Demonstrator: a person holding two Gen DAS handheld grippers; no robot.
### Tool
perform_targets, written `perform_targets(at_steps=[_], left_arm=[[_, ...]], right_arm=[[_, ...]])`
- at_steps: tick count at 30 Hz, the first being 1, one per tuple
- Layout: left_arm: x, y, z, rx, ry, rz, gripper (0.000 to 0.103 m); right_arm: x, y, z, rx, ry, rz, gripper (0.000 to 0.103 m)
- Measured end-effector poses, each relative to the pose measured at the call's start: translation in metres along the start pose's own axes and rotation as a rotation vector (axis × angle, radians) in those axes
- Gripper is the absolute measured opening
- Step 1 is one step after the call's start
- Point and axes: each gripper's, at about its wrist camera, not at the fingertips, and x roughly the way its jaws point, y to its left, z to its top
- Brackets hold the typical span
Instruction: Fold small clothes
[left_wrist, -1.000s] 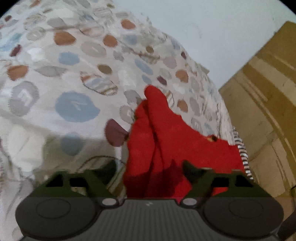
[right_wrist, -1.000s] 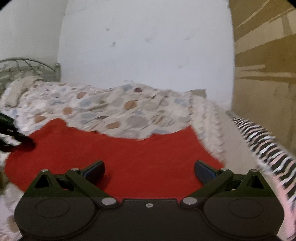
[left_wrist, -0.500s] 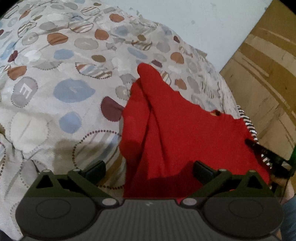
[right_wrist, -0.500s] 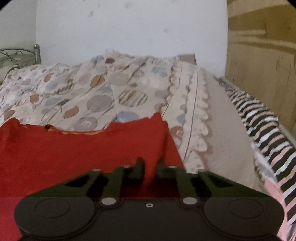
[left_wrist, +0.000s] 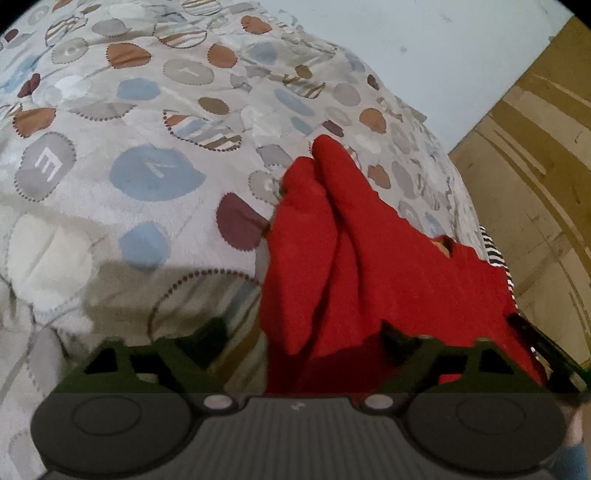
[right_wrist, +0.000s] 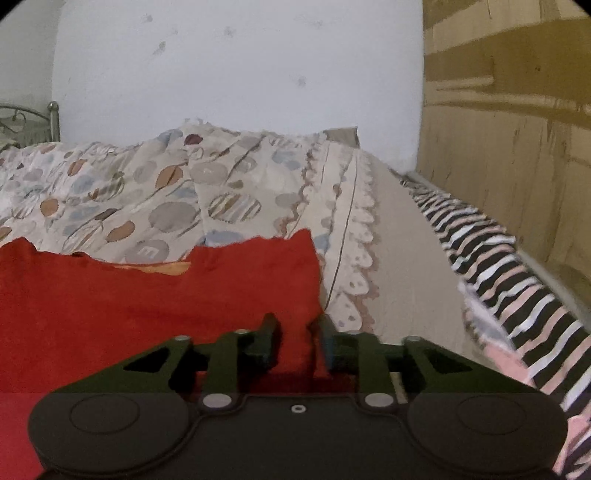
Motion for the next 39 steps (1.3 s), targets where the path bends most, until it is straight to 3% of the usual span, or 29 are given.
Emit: perform_targets(at_steps=[3, 4, 5, 6, 9, 11, 13, 15, 17, 18, 20, 25, 29, 34, 36, 39], left_arm=[[0.008, -0.005, 0.005, 0.031, -0.011, -0.008, 0.07], [0.011, -0.009, 0.005, 0.057, -0.015, -0.011, 0.064], [0.013, -0.013, 0.005, 0.083, -0.015, -0.024, 0.048], [0.013, -0.016, 0.004, 0.097, -0.017, -0.033, 0.041], [0.009, -0.021, 0.002, 0.124, -0.038, -0.037, 0.028], [0.004, -0.019, 0.005, 0.095, -0.05, -0.059, 0.024], [0.002, -0.023, 0.014, 0.07, -0.026, -0.045, 0.024], [0.002, -0.044, 0.028, 0.117, 0.043, 0.04, 0.024], [-0.001, -0.078, 0.037, 0.278, 0.087, 0.131, 0.023], [-0.004, -0.094, 0.039, 0.349, 0.085, 0.134, 0.023], [-0.008, -0.115, 0.042, 0.4, 0.097, 0.154, 0.022], [-0.009, -0.151, 0.052, 0.426, 0.074, 0.127, 0.019], [-0.011, -0.206, 0.055, 0.526, 0.032, 0.077, 0.018], [-0.008, -0.299, 0.025, 0.76, -0.013, -0.041, 0.018], [0.002, -0.326, 0.007, 0.832, 0.004, -0.084, 0.018], [0.031, -0.351, -0.031, 0.937, 0.092, -0.109, 0.018]], right_arm=[[-0.028, 0.01, -0.002, -0.044, -0.086, -0.045, 0.075], [-0.037, 0.015, -0.003, -0.05, -0.114, -0.042, 0.077], [-0.046, 0.02, -0.005, -0.055, -0.139, -0.029, 0.081], [-0.055, 0.026, -0.008, -0.062, -0.156, -0.009, 0.084], [-0.073, 0.046, -0.019, -0.097, -0.186, 0.086, 0.087], [-0.078, 0.061, -0.027, -0.153, -0.177, 0.157, 0.087], [-0.074, 0.078, -0.035, -0.232, -0.137, 0.153, 0.087], [-0.071, 0.085, -0.042, -0.27, -0.138, 0.12, 0.087], [-0.069, 0.079, -0.041, -0.214, -0.128, 0.138, 0.087], [-0.067, 0.075, -0.04, -0.18, -0.119, 0.15, 0.087], [-0.067, 0.066, -0.042, -0.138, -0.115, 0.17, 0.087], [-0.069, 0.052, -0.05, -0.09, -0.127, 0.19, 0.089], [-0.078, 0.043, -0.05, -0.072, -0.148, 0.17, 0.089], [-0.098, 0.021, -0.054, -0.06, -0.178, 0.101, 0.09], [-0.105, 0.009, -0.057, -0.052, -0.176, 0.068, 0.09], [-0.114, -0.007, -0.064, -0.039, -0.162, 0.016, 0.09]])
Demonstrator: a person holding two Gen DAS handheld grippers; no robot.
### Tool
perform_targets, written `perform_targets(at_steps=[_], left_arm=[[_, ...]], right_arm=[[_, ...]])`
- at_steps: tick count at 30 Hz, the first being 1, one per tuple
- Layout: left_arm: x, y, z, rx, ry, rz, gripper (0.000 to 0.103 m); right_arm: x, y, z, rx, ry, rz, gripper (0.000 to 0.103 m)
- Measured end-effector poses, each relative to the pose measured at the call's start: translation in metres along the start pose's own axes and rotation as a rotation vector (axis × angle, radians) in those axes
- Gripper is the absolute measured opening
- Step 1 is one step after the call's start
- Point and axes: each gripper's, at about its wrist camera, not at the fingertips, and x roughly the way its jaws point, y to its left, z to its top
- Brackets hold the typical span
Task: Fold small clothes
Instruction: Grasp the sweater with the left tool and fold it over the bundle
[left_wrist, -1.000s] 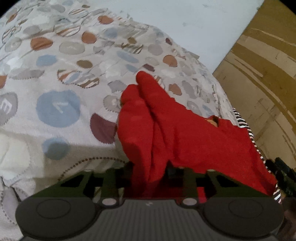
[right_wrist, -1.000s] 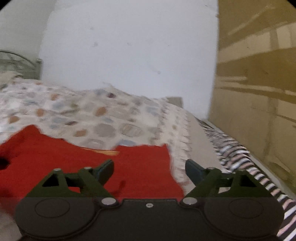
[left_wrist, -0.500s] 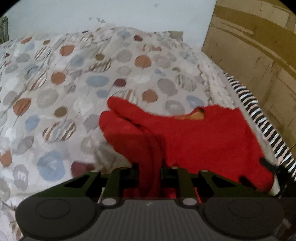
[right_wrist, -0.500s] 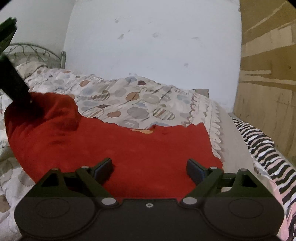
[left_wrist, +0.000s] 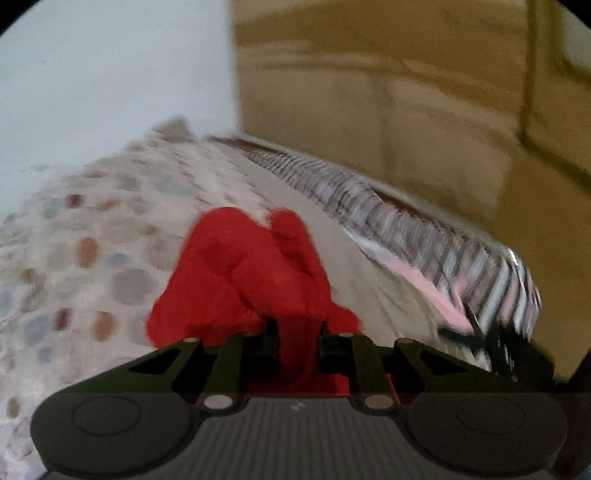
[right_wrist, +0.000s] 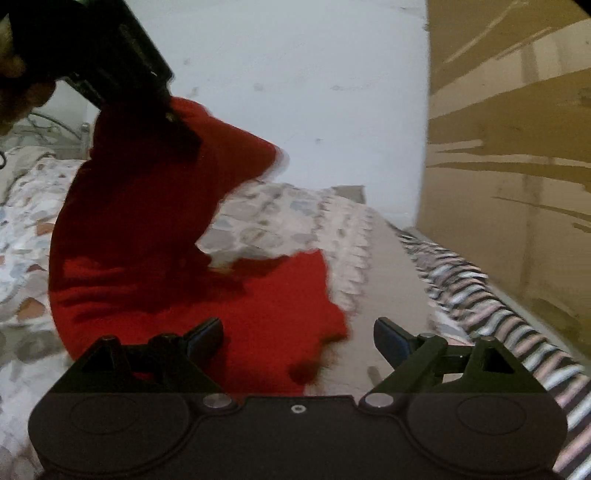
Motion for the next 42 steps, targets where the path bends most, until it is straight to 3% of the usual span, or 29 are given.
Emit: perform_targets(at_steps=[3, 8, 10, 11, 12, 14, 20, 23, 26, 31, 34, 39, 42], left_arm=[[0.035, -0.022, -0.018, 0.039, 0.076, -0.05, 0.018], [0.031, -0.025, -0.028, 0.055, 0.022, -0.027, 0.021], [0.021, -0.023, -0.026, 0.052, 0.001, -0.019, 0.031], [0.015, -0.019, -0.025, 0.049, -0.019, -0.026, 0.049], [0.009, -0.016, -0.025, 0.039, -0.048, -0.052, 0.077], [0.003, -0.013, -0.025, -0.008, -0.092, -0.114, 0.097], [-0.013, 0.002, -0.018, -0.116, -0.133, -0.165, 0.098], [-0.035, 0.028, -0.021, -0.242, -0.216, -0.192, 0.102], [-0.054, 0.063, -0.031, -0.399, -0.25, -0.156, 0.102], [-0.068, 0.126, -0.062, -0.628, -0.238, -0.065, 0.102], [-0.055, 0.156, -0.088, -0.733, -0.178, -0.021, 0.102], [-0.013, 0.183, -0.131, -0.846, -0.08, -0.063, 0.102], [0.003, 0.186, -0.16, -0.945, -0.08, -0.104, 0.102]], right_arm=[[-0.008, -0.013, -0.009, 0.023, 0.022, -0.026, 0.091], [-0.019, -0.023, -0.024, 0.045, 0.049, -0.05, 0.091], [-0.021, -0.025, -0.026, 0.05, 0.056, -0.061, 0.091], [-0.022, -0.025, -0.026, 0.054, 0.058, -0.064, 0.091], [-0.021, -0.026, -0.027, 0.062, 0.059, -0.065, 0.091], [-0.021, -0.027, -0.026, 0.083, 0.057, -0.065, 0.091], [-0.019, -0.025, -0.019, 0.115, 0.061, -0.064, 0.1], [-0.02, -0.026, -0.015, 0.103, 0.056, -0.073, 0.102], [-0.019, -0.025, -0.01, 0.109, 0.05, -0.075, 0.102], [-0.018, -0.025, 0.001, 0.2, 0.004, -0.023, 0.102], [-0.016, -0.019, 0.014, 0.242, -0.034, 0.021, 0.102], [-0.017, 0.002, 0.052, 0.228, -0.147, 0.089, 0.103], [-0.012, 0.014, 0.083, 0.189, -0.171, 0.117, 0.103]])
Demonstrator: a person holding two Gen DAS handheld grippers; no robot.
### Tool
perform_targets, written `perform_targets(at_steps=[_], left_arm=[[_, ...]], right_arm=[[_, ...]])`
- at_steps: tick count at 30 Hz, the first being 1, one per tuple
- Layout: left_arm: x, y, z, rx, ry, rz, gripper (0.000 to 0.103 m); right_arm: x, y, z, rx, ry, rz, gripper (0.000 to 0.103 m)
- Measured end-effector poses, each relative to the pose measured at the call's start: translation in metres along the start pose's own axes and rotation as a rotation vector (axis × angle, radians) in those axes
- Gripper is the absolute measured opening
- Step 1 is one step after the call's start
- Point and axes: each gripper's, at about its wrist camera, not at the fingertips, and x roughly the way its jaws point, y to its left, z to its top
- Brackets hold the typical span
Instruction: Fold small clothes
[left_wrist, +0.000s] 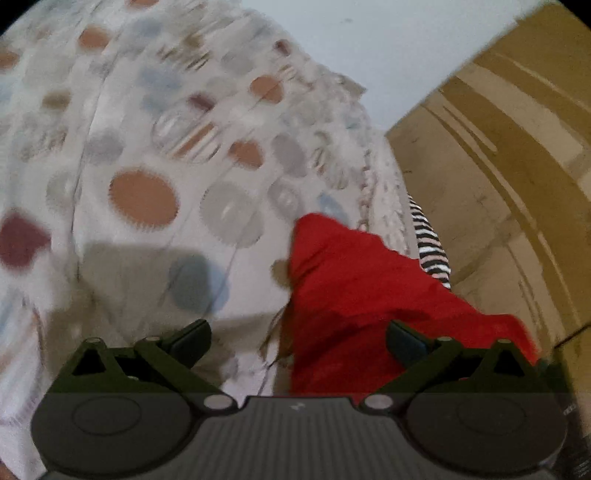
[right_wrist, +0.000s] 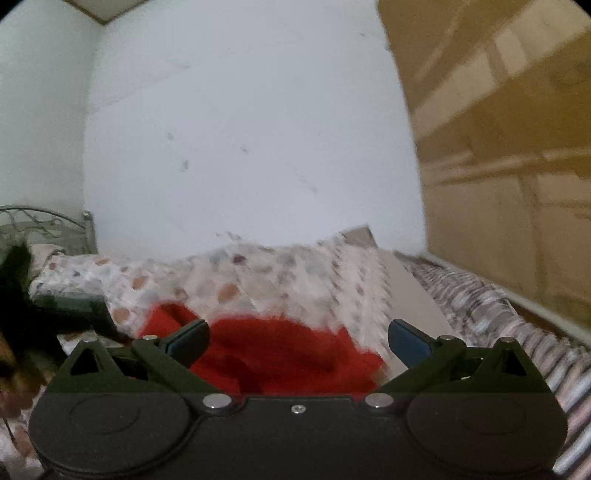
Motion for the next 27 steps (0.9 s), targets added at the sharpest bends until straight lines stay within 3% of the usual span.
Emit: perform_targets(at_steps=[4, 9, 12, 16, 22, 27], left_arm=[[0.005, 0.021, -0.022, -0.074, 0.017, -0.034, 0.102], [-0.004, 0.005, -0.032, 0.06, -0.05, -0.003, 0.102], [-0.007, 0.001, -0.037, 0.082, -0.06, -0.005, 0.102], [-0.009, -0.004, -0.041, 0.141, -0.067, 0.0, 0.102], [-0.011, -0.007, -0.044, 0.18, -0.046, -0.045, 0.102], [-0.032, -0.003, -0.044, 0.141, -0.203, -0.113, 0.102]], right_arm=[[0.03, 0.017, 0.034, -0.018, 0.055, 0.056, 0.103], [0.066, 0.04, 0.052, -0.031, 0.169, 0.11, 0.103], [0.077, 0.049, 0.036, -0.098, 0.265, 0.065, 0.102], [0.058, 0.04, 0.004, -0.17, 0.279, 0.001, 0.102], [0.029, 0.01, -0.034, -0.124, 0.318, -0.067, 0.102], [0.013, 0.004, -0.068, -0.126, 0.26, -0.11, 0.102]])
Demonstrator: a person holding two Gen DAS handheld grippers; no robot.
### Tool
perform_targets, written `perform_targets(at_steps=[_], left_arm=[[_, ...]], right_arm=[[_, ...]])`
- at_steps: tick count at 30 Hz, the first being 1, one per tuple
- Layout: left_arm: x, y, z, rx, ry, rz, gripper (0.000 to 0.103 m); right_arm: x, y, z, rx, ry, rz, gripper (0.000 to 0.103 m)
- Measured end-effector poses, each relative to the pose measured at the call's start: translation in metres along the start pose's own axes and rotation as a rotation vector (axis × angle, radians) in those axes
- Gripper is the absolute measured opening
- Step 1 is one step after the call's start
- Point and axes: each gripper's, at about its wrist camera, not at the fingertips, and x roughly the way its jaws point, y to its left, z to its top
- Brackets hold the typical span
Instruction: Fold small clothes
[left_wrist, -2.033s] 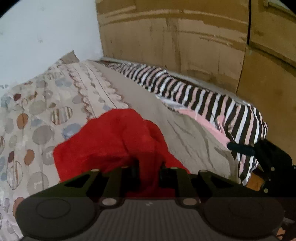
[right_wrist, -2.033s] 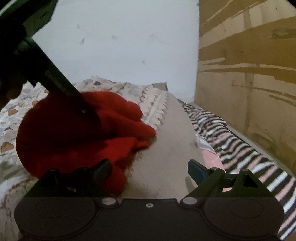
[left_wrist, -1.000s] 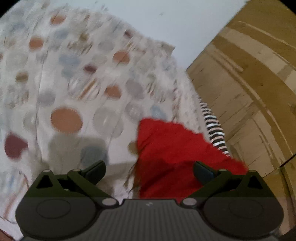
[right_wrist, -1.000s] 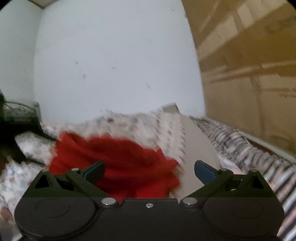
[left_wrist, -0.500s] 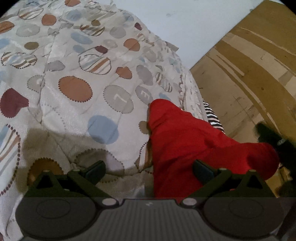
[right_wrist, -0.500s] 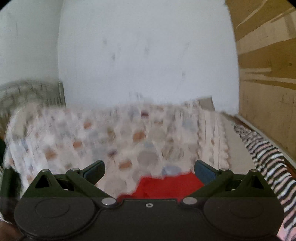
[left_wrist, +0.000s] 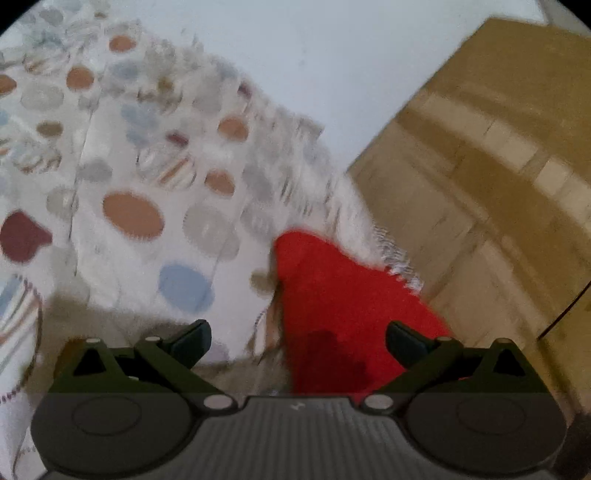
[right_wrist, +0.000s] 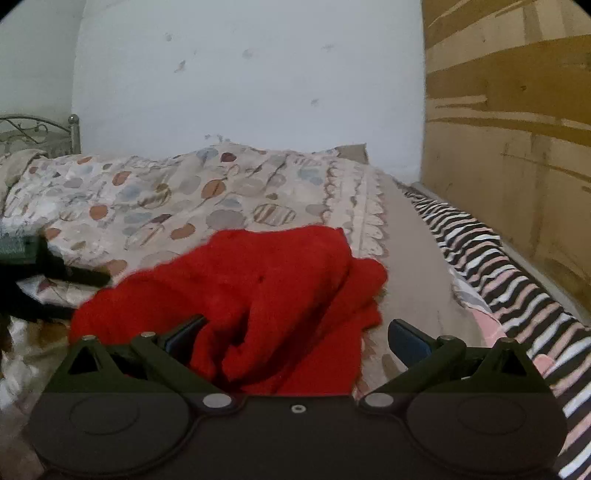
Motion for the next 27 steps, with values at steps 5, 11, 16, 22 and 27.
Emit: perform_targets(at_steps=[5, 11, 16, 22, 27], left_arm=[[0.01, -0.006, -0.003, 0.003, 0.049, -0.106, 0.102], [0.029, -0.016, -0.025, 0.074, 0.138, -0.093, 0.103], [0.032, -0.008, -0.026, 0.036, 0.169, -0.108, 0.103], [0.039, -0.023, -0.038, 0.143, 0.21, -0.087, 0.103], [0.038, -0.033, -0.044, 0.211, 0.202, -0.063, 0.103]], right_arm=[[-0.008, 0.009, -0.023, -0.048, -0.086, -0.06, 0.102], [-0.019, 0.0, -0.03, -0.002, -0.089, -0.028, 0.102], [-0.042, -0.024, -0.019, 0.031, -0.124, 0.06, 0.102], [-0.022, -0.065, 0.015, 0.223, -0.054, 0.017, 0.102], [0.025, -0.099, 0.033, 0.546, 0.079, 0.171, 0.102]])
